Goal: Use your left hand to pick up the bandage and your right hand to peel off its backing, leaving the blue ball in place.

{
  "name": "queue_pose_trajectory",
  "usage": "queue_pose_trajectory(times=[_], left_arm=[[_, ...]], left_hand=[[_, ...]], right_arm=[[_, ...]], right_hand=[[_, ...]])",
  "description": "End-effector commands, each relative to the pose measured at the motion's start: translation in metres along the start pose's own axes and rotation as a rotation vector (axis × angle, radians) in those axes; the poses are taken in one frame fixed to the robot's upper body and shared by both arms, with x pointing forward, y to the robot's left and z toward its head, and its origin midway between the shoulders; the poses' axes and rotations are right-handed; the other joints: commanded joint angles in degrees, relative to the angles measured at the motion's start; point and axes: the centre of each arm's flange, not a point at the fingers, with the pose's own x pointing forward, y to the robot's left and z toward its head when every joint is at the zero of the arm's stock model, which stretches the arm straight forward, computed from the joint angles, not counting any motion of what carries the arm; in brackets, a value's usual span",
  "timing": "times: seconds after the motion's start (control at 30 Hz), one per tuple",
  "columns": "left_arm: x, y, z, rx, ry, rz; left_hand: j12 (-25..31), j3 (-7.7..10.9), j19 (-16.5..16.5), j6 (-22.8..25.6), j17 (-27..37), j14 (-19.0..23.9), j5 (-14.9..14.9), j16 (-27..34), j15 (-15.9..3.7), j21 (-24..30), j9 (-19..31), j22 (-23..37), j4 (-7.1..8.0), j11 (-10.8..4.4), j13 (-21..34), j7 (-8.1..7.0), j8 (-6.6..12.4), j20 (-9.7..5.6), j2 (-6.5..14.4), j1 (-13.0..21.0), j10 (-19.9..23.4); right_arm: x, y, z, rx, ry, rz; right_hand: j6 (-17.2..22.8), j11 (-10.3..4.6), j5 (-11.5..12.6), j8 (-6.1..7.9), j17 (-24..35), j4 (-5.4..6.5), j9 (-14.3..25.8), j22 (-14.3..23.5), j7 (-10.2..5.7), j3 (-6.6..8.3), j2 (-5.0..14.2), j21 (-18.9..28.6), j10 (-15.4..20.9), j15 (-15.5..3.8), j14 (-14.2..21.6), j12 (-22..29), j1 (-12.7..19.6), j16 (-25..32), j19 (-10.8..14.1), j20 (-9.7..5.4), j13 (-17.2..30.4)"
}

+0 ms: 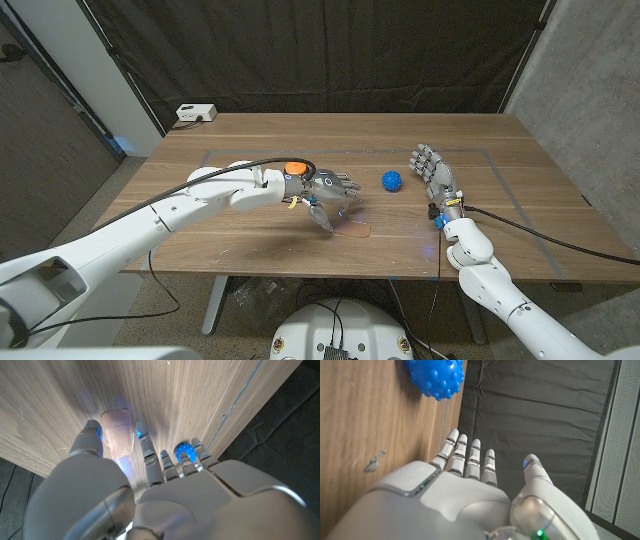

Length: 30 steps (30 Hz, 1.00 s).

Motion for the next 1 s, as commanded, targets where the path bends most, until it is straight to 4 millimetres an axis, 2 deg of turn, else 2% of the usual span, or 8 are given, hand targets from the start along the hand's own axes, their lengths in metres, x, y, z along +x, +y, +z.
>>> queue_pose_trajectory(times=[0.03,0.27,0.77,1.0], left_arm=[[0.0,-0.006,0.008,0.04,0.0,0.038],[0.001,-0.008,0.008,0.048,0.003,0.039],[0.003,-0.019,0.006,0.052,0.025,0.057],[0.003,-0.017,0.005,0.015,0.01,0.095]], left_hand=[[-0.1,-0.3,0.5,1.2,0.2,0.7,0.5,0.4,-0.78,0.4,0.3,0.2,0.0,-0.45,0.1,0.08,0.8,-0.22,0.7,0.6,0.6],[0.1,-0.48,0.6,2.4,0.3,1.1,0.6,0.5,-1.06,0.4,0.6,0.2,0.06,-0.97,0.2,-0.16,1.58,-0.37,0.9,1.3,1.7],[0.1,-0.81,0.8,2.8,0.4,1.9,0.6,0.7,-1.18,0.5,1.0,0.3,0.56,-1.11,0.2,0.12,2.24,-0.5,1.6,1.7,2.5],[0.1,-1.07,0.8,2.1,0.4,2.1,0.6,0.8,-1.37,0.5,1.1,0.3,0.72,-1.37,0.2,0.0,2.21,-0.42,1.7,1.8,3.2]], right_arm=[[-0.002,-0.001,0.002,-0.005,-0.004,-0.004],[-0.003,-0.001,0.0,-0.002,-0.005,-0.011],[0.002,-0.001,0.001,-0.007,-0.008,-0.01],[0.003,-0.002,0.0,-0.002,-0.007,-0.017]], right_hand=[[0.6,-0.05,0.4,0.03,0.2,0.09,0.2,0.1,-0.03,0.33,0.02,-0.2,0.6,-0.27,0.5,-0.1,-0.5,0.0,0.3,0.18,0.3],[0.6,-0.01,0.4,0.0,0.2,0.08,0.2,0.1,-0.04,0.35,-0.03,-0.3,0.5,-0.15,0.5,-0.1,-0.6,-0.1,0.3,0.19,0.3],[0.6,0.05,0.4,-0.07,0.1,0.04,0.2,0.1,-0.1,0.43,-0.11,-0.5,0.6,-0.08,0.6,-0.2,-0.6,-0.1,0.4,0.19,0.3],[0.6,0.03,0.4,-0.08,0.1,0.01,0.2,0.1,-0.12,0.45,-0.15,-0.6,0.7,-0.08,0.6,-0.1,-0.7,-0.1,0.4,0.17,0.3]])
